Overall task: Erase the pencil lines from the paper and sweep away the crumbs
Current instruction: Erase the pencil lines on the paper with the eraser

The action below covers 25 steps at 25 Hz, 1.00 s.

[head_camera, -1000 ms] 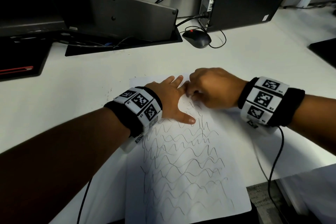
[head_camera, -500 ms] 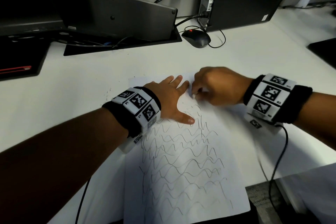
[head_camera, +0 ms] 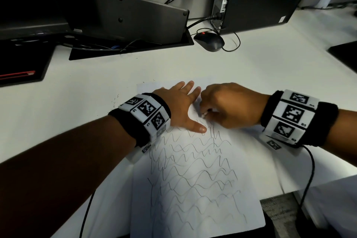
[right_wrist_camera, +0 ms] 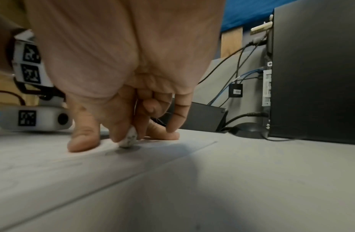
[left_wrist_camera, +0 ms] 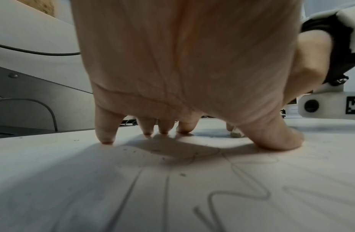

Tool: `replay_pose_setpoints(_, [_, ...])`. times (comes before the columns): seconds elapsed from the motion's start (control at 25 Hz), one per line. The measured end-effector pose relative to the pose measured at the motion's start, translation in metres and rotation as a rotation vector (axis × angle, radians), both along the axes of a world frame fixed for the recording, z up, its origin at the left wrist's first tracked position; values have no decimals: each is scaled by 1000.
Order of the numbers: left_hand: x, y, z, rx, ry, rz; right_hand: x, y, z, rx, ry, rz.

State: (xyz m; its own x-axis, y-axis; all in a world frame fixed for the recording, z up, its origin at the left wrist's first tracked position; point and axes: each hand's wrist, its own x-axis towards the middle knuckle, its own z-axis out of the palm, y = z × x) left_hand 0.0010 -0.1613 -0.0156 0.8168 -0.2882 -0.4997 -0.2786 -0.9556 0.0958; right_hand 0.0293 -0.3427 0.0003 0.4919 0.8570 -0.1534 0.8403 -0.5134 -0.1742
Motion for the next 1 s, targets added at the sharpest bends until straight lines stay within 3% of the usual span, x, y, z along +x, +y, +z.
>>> replay_pose_setpoints(0.16, [0,-2,1,22,-16,-10,16,-3,4,12,-74,-138])
replay_pose_setpoints(0.36, [0,-2,2,27,-27,-11,2,-3,4,-31,23,-55])
replay_pose_setpoints(0.52, [2,-9,3,25,-84,-56,25,-8,-2,52,-8,-224])
replay_pose_setpoints(0.72, [1,-12,2,29,-80,-77,23,-10,-5,73,25,-196])
replay_pose_setpoints(0.88, [2,-12,2,20,-73,-67,11,-11,-1,-11,100,-33])
replay_pose_setpoints(1.0, [2,-13,1,38,-70,-74,24,-11,3,-9,-11,-120])
